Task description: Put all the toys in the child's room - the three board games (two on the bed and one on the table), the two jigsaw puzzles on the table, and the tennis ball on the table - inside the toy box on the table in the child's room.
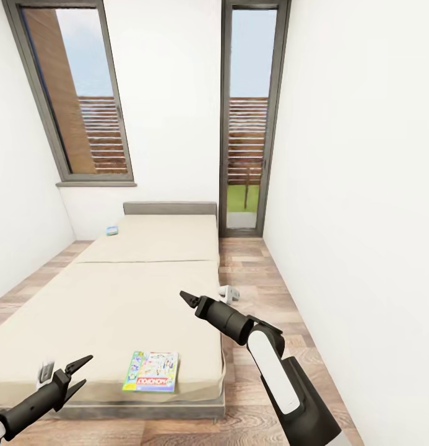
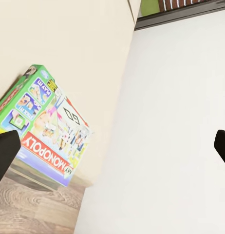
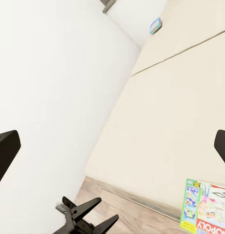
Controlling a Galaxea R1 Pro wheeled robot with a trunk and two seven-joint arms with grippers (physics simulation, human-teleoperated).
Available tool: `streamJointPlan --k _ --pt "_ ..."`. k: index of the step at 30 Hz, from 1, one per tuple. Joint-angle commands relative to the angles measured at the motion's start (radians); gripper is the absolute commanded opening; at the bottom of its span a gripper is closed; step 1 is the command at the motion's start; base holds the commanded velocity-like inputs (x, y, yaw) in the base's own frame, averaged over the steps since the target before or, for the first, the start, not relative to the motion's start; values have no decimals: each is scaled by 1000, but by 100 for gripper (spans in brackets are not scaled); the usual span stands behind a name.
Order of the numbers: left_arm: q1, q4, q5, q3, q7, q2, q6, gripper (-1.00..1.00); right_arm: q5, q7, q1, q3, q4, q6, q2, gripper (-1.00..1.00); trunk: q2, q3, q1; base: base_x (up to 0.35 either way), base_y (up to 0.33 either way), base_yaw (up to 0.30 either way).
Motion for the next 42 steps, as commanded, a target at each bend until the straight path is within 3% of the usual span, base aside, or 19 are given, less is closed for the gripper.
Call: streamJointPlan --k 1,42 --pt "0 0 8 -4 -2 0 10 100 -1 1 -1 -1 0 4 0 100 -8 -4 4 0 0 0" --pt "3 0 9 -5 -10 15 54 100 -1 -1 0 -1 0 4 1 100 -295 -133 161 0 0 0"
